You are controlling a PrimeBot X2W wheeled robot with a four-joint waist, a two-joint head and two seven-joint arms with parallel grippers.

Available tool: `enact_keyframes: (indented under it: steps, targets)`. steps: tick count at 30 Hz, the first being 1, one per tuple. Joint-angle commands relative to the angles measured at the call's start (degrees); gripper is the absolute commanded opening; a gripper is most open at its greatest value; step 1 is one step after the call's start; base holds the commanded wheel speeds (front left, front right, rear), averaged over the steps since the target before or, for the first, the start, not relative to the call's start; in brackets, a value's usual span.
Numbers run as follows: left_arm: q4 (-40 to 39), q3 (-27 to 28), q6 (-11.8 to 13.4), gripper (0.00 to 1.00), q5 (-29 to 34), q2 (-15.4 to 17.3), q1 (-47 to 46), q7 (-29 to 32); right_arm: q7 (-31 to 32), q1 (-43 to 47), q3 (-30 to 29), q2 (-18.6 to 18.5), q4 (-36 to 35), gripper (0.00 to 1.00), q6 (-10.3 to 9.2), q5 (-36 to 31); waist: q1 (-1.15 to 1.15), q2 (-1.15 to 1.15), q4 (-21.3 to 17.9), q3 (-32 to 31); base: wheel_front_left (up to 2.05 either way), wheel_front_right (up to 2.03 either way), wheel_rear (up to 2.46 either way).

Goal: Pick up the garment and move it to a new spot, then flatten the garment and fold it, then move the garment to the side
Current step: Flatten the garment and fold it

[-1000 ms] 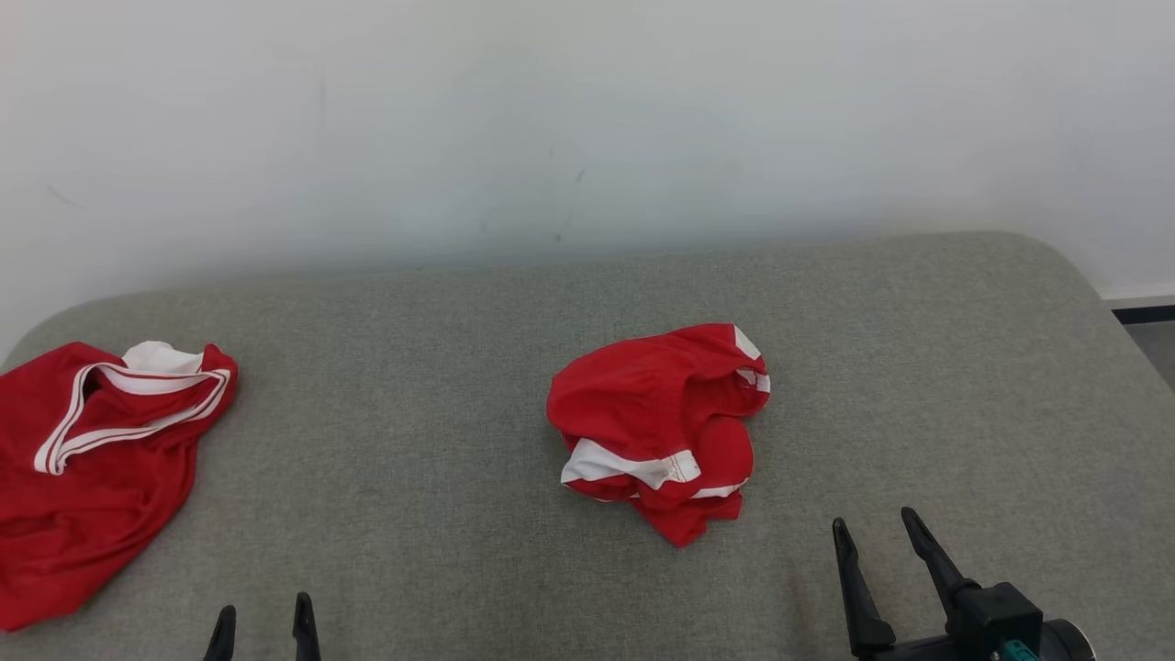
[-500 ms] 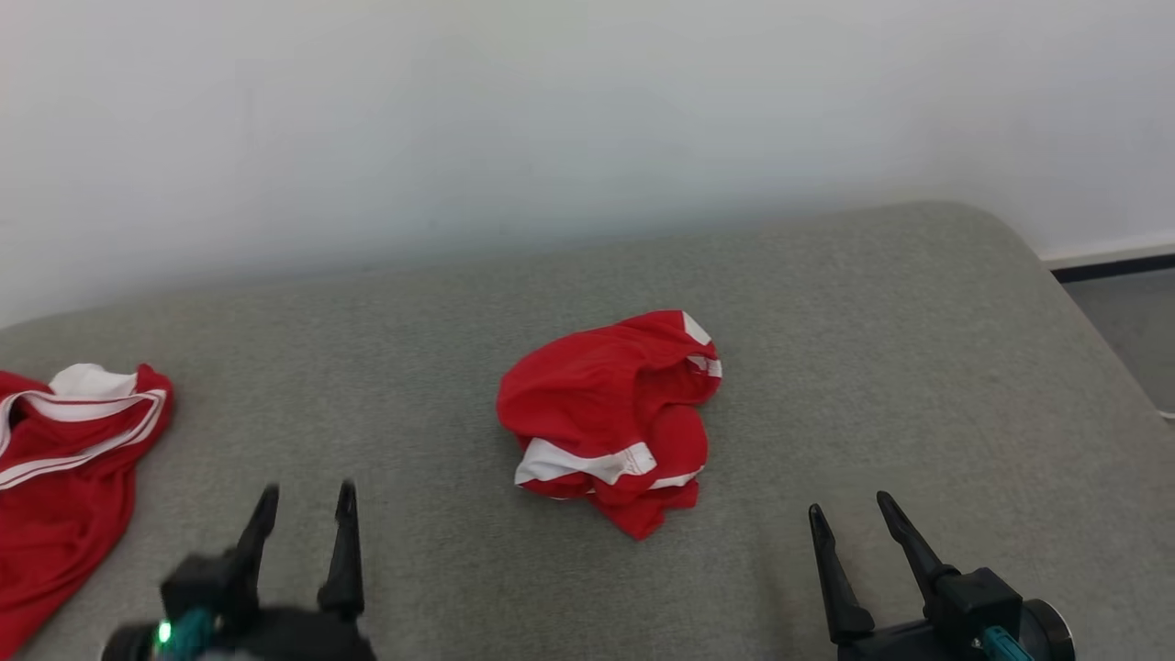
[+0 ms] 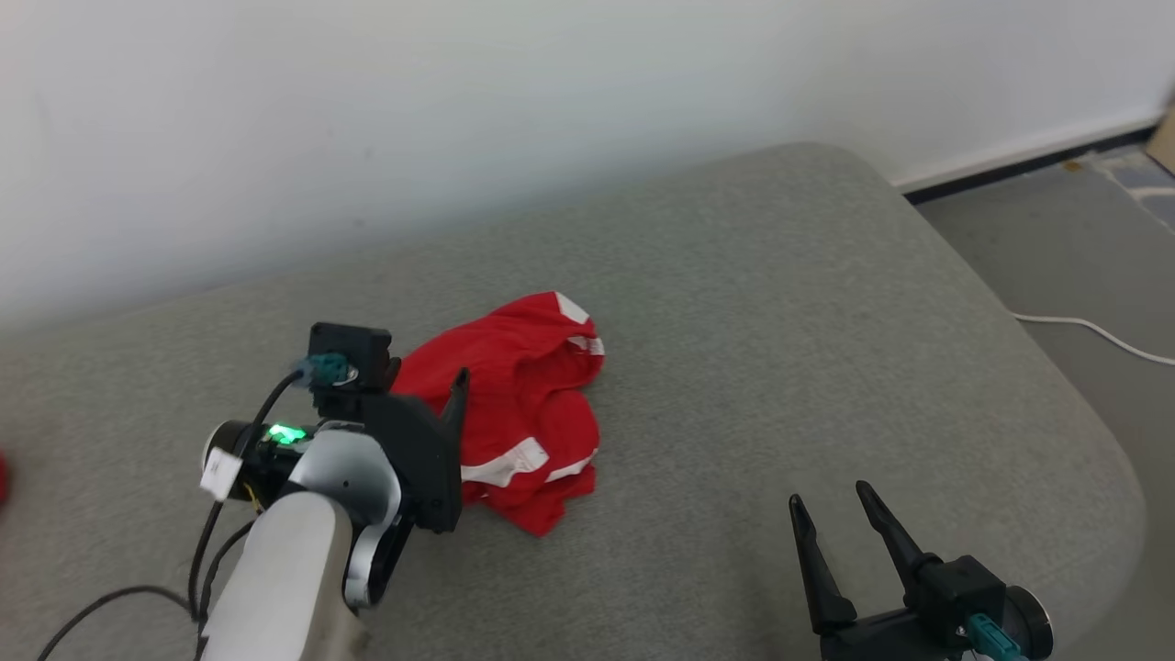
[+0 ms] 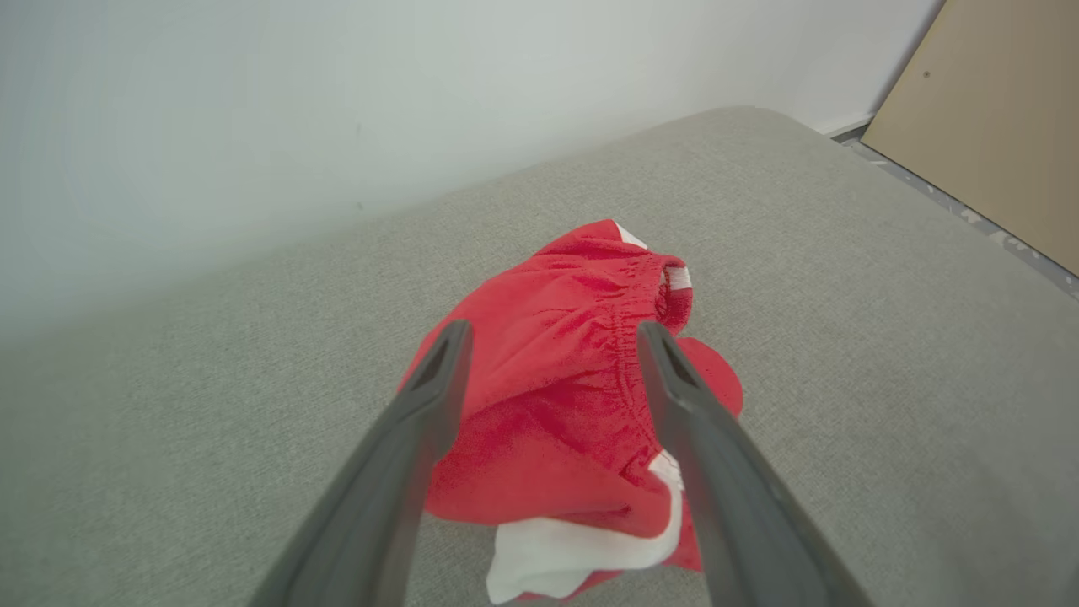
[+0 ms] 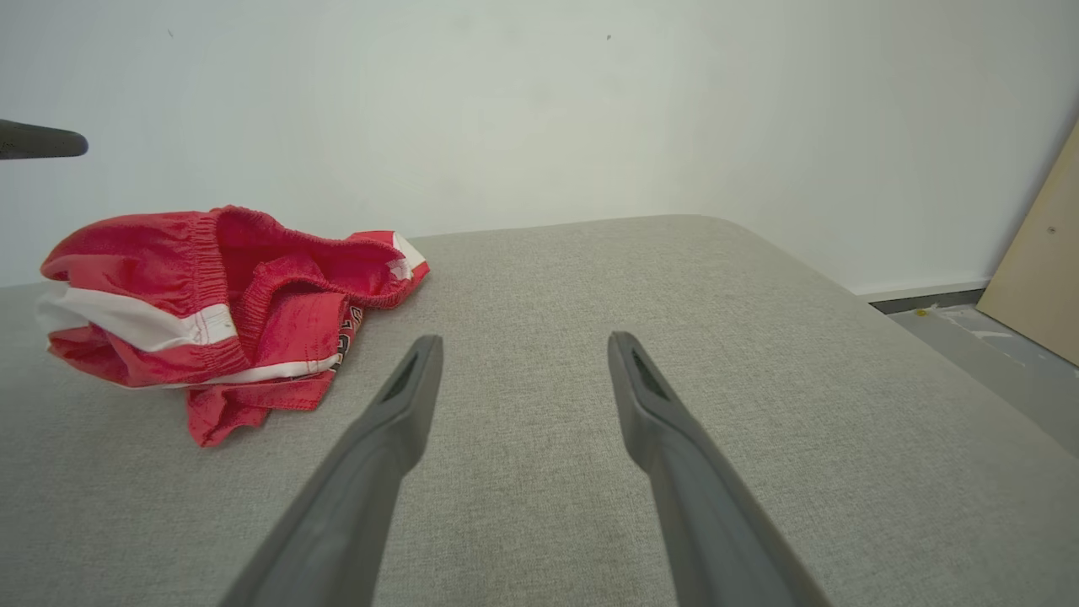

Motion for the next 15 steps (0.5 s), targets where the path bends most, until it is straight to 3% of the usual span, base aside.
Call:
enact_keyframes:
  steps: [1, 8, 15]
  targets:
    - [1.24, -0.24, 0.04, 1.0, 0.4, -0.06, -1.44, 0.6, -0.21, -0.52, 0.23, -0.02, 0.16, 1.0, -0.14, 0.48, -0.01, 0.0, -4.25, 1.87, 0.0, 0.0, 0.0]
    - [8.83, -2.68, 0.53, 1.0, 2.31, 0.34, -6.11, 2.46, -0.17, -0.43, -0.1, -0.02, 0.05, 1.0, -0.14, 0.6, -0.01, 0.0, -7.87, 2.97, 0.0, 0.0, 0.0]
    - [13.96, -4.68, 1.68, 1.0, 5.17, 1.54, -9.18, 4.06, -0.17, 0.01, 0.02, -0.02, -0.39, 1.0, -0.14, 0.74, -0.01, 0.0, -8.89, 3.1, 0.0, 0.0, 0.0]
